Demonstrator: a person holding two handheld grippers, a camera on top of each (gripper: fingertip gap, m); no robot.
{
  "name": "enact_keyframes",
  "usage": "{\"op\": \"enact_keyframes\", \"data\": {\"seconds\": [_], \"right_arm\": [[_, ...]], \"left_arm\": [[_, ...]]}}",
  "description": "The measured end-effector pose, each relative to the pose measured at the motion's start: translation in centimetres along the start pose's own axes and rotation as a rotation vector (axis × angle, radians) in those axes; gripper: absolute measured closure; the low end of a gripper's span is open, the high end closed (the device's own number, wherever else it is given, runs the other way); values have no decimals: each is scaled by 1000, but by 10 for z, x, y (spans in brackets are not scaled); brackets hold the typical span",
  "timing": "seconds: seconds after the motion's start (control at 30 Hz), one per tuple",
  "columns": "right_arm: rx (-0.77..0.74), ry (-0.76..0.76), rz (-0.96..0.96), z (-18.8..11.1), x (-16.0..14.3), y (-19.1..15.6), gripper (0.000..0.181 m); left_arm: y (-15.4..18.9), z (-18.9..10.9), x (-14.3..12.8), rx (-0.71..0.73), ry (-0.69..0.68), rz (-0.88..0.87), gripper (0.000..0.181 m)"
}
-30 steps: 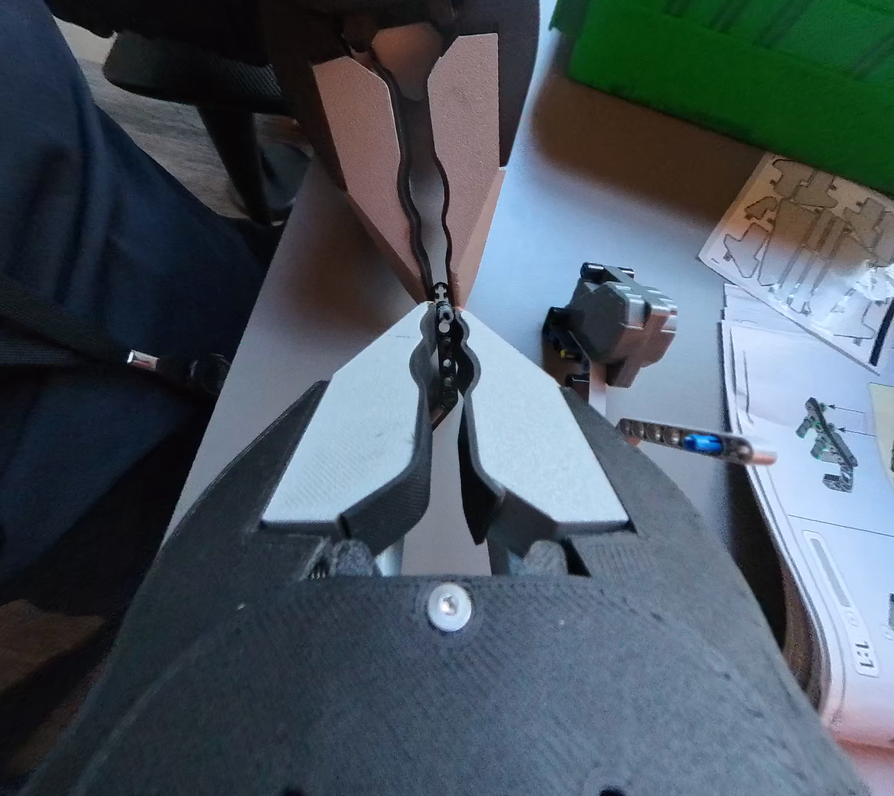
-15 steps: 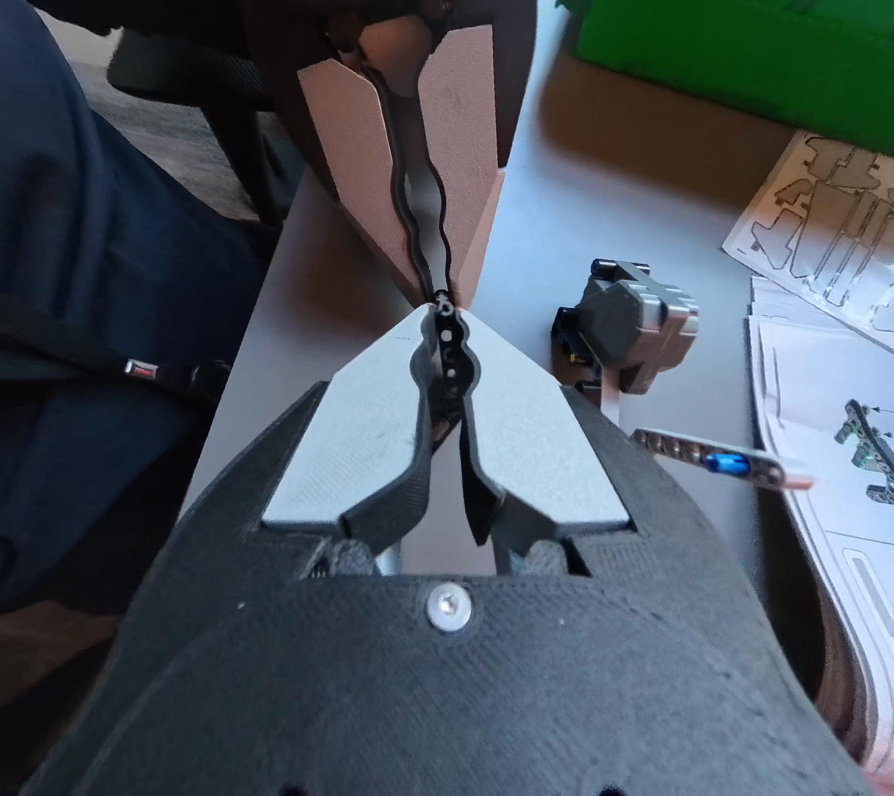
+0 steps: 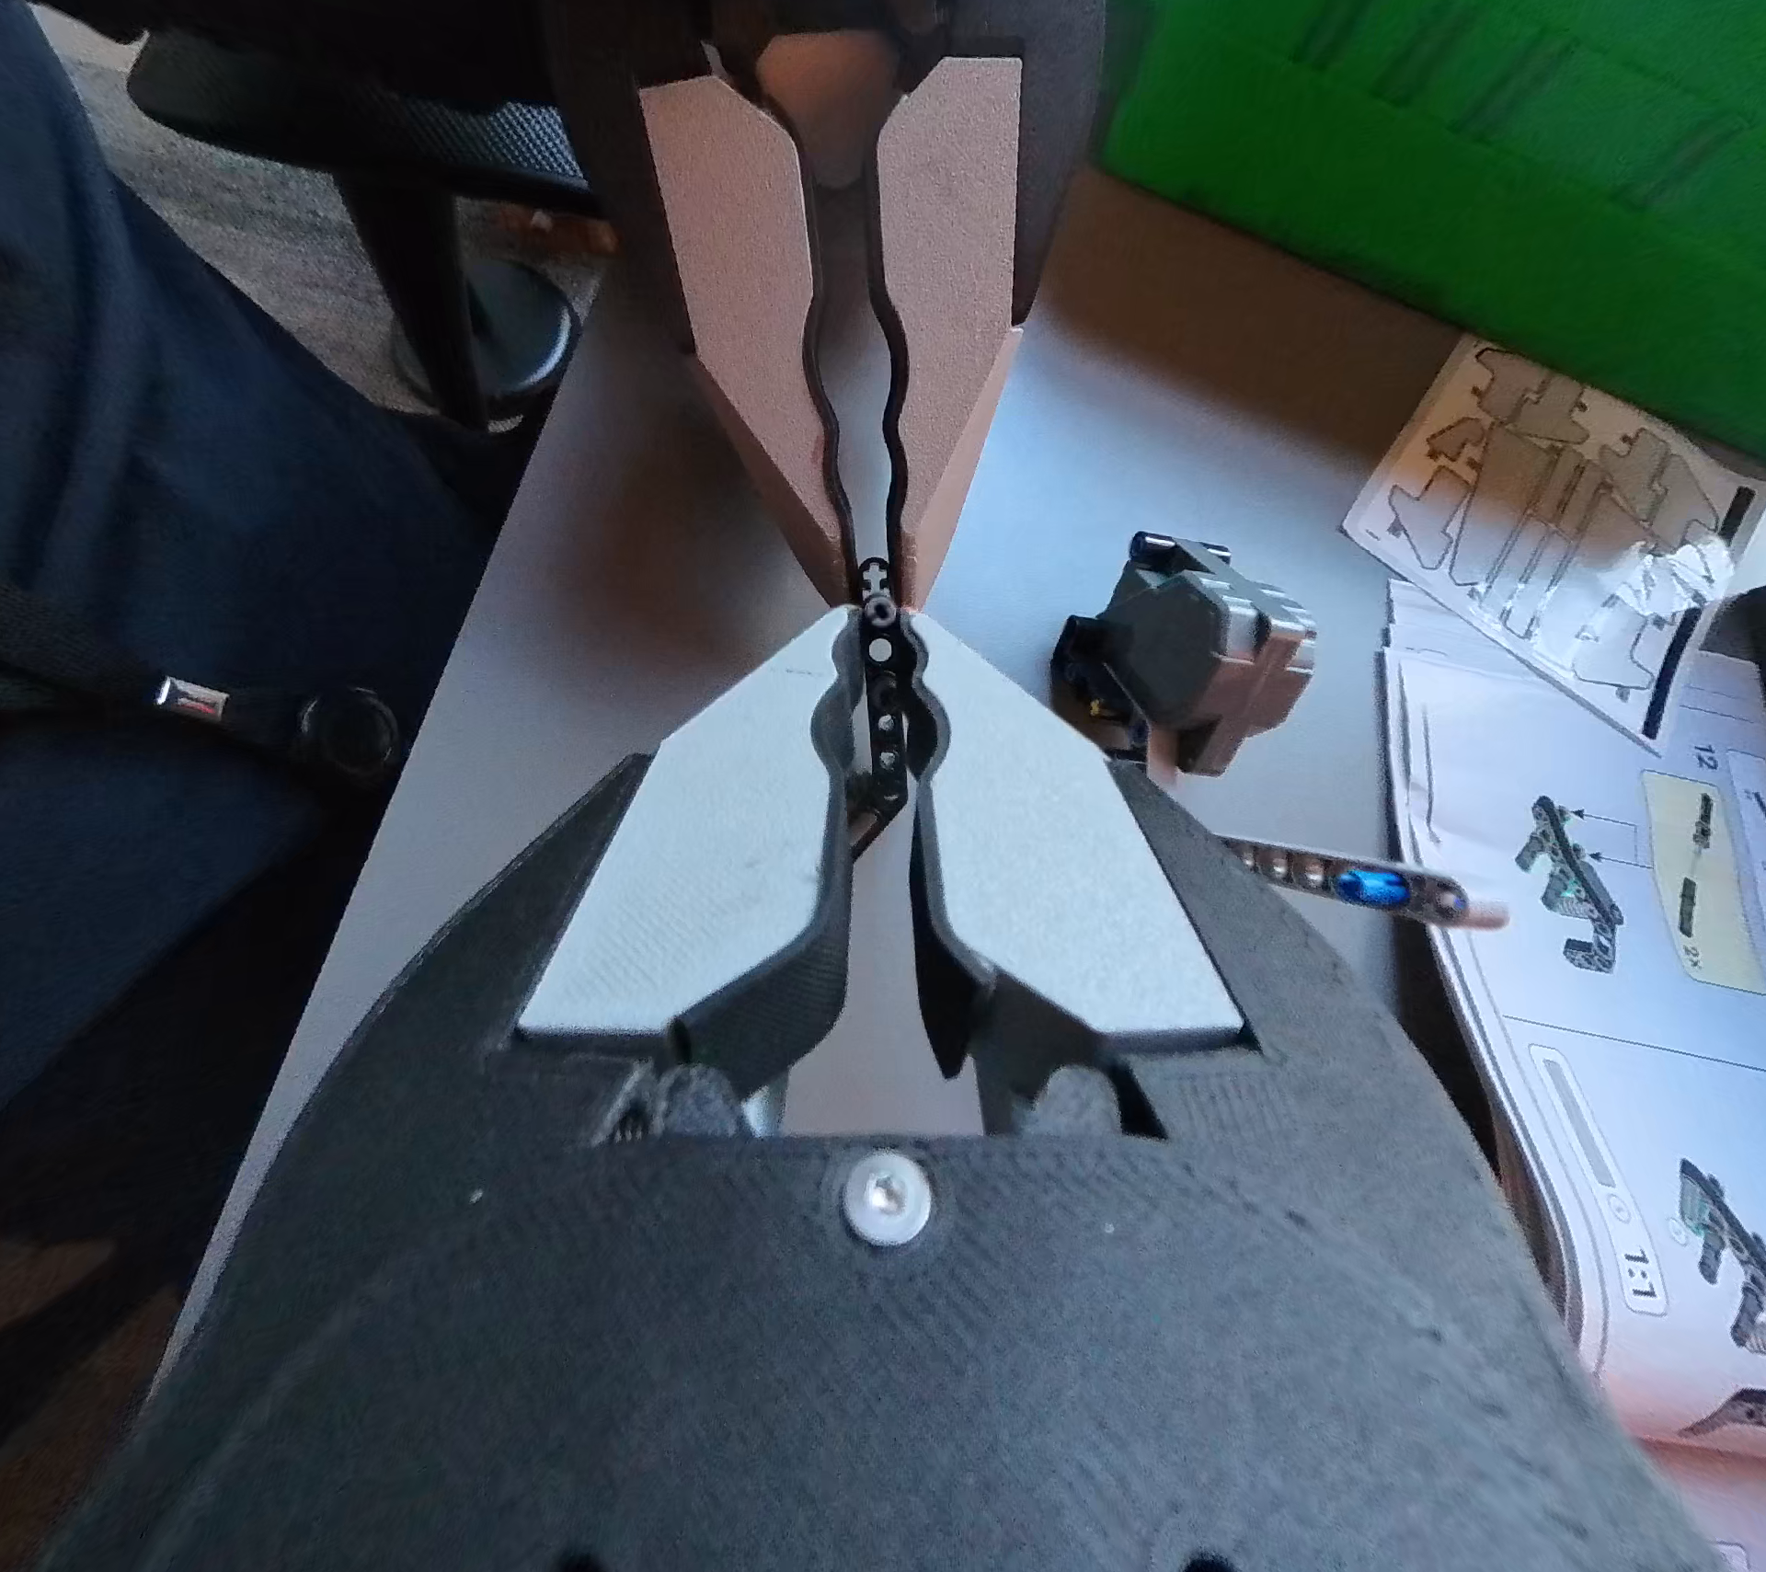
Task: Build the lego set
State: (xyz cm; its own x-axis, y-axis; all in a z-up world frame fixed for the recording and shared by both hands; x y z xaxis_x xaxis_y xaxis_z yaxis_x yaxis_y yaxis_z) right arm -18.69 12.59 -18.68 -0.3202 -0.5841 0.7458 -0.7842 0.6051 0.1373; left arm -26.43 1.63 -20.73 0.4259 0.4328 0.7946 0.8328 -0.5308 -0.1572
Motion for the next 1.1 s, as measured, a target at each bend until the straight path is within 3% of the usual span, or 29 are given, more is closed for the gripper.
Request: {"op": "enact_keyframes", "data": {"seconds": [0.27, 0.5, 1.1], "right_arm": [[3, -108, -33, 10, 4, -1, 180], [18, -6, 29, -3, 3, 2, 174], [-6, -27, -31, -4, 8, 1, 180]], "left_arm": [[2, 5, -2, 1, -82, 26, 178], [-2, 1, 1, -8, 11, -21, 177], [0, 4, 0, 10, -42, 4, 178]]}}
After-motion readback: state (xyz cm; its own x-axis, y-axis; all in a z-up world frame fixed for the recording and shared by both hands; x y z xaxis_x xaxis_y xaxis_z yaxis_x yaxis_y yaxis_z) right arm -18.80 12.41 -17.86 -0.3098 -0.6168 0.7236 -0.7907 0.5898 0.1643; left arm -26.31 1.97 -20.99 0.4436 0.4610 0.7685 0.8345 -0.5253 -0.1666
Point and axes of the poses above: each gripper's, where its closed fingertips meet, z out along the fingers, x out of its top, y = z × x across the jaws, the point moved 9 cm from there along -z, back along the fingers
